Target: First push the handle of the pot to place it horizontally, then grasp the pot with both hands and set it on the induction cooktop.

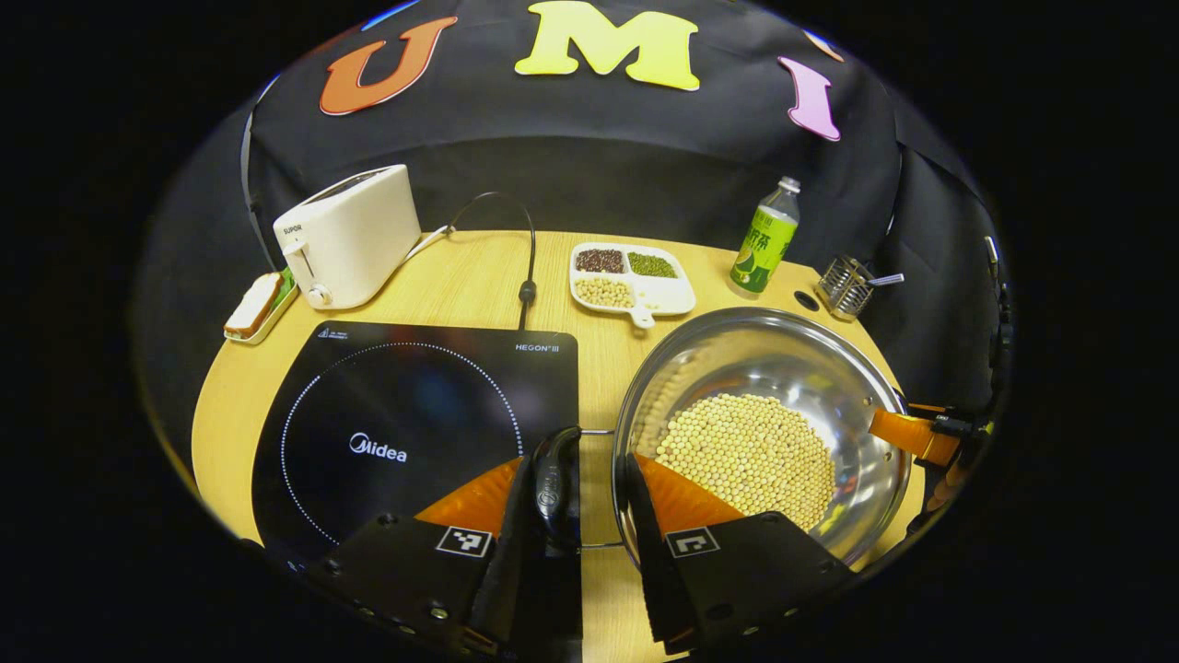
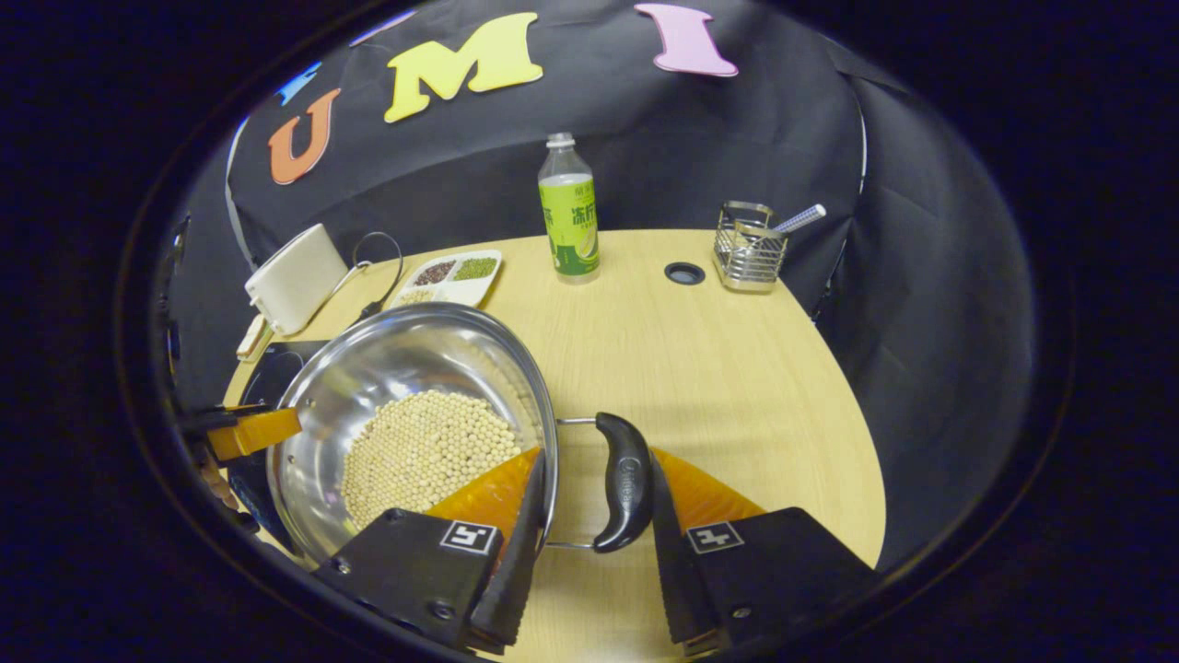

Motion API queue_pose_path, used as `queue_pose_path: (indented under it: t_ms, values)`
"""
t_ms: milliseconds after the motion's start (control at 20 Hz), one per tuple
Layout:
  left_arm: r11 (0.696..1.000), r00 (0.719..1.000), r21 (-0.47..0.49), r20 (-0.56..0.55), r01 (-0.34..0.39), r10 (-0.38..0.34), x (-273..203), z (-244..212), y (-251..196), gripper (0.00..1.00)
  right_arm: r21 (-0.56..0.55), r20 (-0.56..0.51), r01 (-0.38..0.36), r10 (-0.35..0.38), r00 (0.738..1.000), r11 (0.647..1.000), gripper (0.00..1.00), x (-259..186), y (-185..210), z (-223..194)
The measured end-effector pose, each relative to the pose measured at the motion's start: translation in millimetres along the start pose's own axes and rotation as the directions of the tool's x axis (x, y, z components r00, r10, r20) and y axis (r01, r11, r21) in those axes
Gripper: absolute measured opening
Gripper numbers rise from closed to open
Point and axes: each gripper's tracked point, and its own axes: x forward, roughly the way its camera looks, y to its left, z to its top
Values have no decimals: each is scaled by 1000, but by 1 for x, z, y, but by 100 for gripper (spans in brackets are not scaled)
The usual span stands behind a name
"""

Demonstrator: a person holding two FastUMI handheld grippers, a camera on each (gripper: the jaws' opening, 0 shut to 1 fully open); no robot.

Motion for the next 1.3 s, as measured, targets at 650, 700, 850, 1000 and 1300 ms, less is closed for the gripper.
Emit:
queue_pose_path:
  t_ms: [650,700,850,1000,1300]
  values:
    - [1000,990,-14,137,-20,22,-110,45,49,53,-23,87,-32,34,996,999,61,-114,66,34]
    - [1000,989,-15,147,-27,29,-118,47,59,53,-27,93,-40,42,995,999,60,-119,76,37]
    - [998,982,-19,178,-53,56,-143,55,86,53,-42,103,-69,73,992,997,60,-132,111,43]
    - [996,977,-45,193,-80,87,-153,58,122,53,-60,100,-97,103,990,993,60,-132,149,48]
    - [989,971,-92,200,-117,134,-159,60,185,53,-101,81,-125,134,988,987,60,-123,218,59]
